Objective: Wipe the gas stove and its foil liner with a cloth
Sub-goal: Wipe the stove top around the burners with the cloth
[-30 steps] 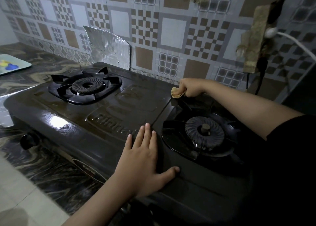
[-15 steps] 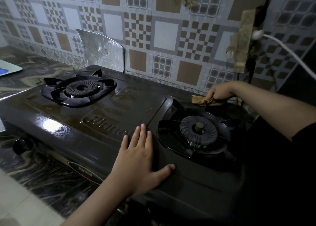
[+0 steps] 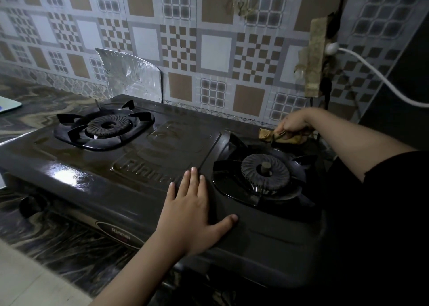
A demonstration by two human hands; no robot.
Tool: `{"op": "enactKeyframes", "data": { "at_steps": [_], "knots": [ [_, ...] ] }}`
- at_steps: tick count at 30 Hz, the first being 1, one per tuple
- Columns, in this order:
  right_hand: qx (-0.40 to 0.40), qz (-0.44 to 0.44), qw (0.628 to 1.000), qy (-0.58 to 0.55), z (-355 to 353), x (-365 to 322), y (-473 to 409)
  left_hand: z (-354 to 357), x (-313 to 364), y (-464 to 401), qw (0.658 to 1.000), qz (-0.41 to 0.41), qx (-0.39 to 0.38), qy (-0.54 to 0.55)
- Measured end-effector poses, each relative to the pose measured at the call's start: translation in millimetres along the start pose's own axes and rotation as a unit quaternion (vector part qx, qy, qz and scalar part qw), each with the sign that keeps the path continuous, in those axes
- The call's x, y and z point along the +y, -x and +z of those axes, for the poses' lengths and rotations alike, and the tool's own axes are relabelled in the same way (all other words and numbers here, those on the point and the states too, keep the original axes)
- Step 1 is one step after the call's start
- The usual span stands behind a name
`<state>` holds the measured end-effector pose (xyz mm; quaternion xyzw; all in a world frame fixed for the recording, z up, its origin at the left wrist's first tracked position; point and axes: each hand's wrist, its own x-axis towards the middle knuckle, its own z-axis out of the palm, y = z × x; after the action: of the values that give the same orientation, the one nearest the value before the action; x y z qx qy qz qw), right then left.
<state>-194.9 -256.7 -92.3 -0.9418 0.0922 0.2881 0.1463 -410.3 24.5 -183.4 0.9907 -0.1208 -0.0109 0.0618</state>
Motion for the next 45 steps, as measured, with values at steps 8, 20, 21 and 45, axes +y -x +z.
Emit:
{"op": "enactKeyframes", "data": {
  "at_steps": [8, 20, 21, 45],
  "knots": [
    [-0.011, 0.013, 0.999, -0.048, 3.1, 7.5, 8.6, 0.5, 0.0, -0.2, 1.0, -0.001, 0.008, 0.001],
    [0.018, 0.108, 0.993, -0.041, 10.9, 70.6, 40.3, 0.7, 1.1, -1.1, 1.0, 0.001, 0.008, -0.001],
    [0.017, 0.121, 0.992, -0.024, 9.6, 70.0, 41.1, 0.9, 0.8, -1.4, 1.0, -0.001, 0.01, 0.0],
    [0.091, -0.282, 0.955, 0.023, 49.1, -135.3, -15.3, -1.2, -0.4, -0.4, 1.0, -0.008, 0.003, -0.002]
  ]
}}
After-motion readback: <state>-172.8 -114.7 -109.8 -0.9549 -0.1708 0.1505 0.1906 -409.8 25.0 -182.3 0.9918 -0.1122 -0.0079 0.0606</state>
